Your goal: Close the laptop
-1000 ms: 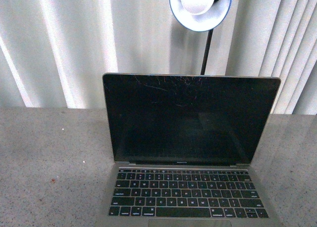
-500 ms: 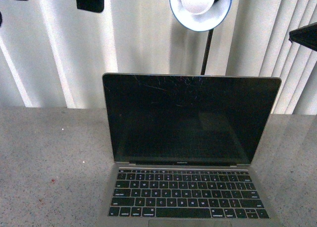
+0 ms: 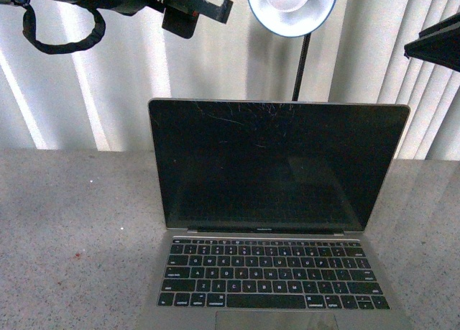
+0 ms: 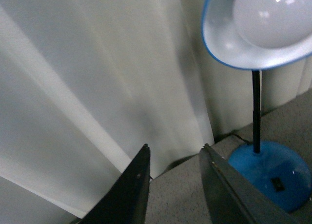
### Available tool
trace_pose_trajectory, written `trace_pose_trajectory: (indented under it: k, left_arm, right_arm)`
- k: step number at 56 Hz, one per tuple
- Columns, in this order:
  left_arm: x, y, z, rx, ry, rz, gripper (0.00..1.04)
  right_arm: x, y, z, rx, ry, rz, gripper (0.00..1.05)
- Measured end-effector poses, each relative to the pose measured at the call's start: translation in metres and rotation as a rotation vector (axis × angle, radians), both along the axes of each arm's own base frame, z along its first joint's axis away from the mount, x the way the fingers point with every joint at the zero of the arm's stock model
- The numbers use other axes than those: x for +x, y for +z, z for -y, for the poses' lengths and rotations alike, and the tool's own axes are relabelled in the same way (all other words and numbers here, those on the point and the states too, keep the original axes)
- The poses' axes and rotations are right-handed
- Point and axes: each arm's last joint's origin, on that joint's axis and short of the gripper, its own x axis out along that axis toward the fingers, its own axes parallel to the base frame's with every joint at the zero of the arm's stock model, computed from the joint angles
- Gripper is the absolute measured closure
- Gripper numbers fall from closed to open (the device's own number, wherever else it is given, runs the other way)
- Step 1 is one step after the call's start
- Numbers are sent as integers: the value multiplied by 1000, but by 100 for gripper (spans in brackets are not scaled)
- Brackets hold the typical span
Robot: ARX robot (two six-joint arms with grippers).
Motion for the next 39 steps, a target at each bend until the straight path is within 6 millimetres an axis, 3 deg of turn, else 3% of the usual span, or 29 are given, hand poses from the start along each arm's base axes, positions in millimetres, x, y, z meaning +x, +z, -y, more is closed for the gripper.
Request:
trace_pose_trajectory:
  k: [4, 9, 27, 39]
  left_arm:
    - [1, -6, 5, 45, 8, -18, 87]
    - [4, -12, 8, 91, 3, -40, 101]
    - [20, -22, 22, 203, -15, -167, 101]
    - [24, -23, 31, 244, -69, -231, 101]
  right_arm:
    - [5, -2, 0, -41, 27, -25, 102]
    - [11, -3, -2, -90, 60, -50, 102]
    - [32, 4, -15, -215, 147, -52, 102]
    - [49, -1, -26, -266, 184, -81, 102]
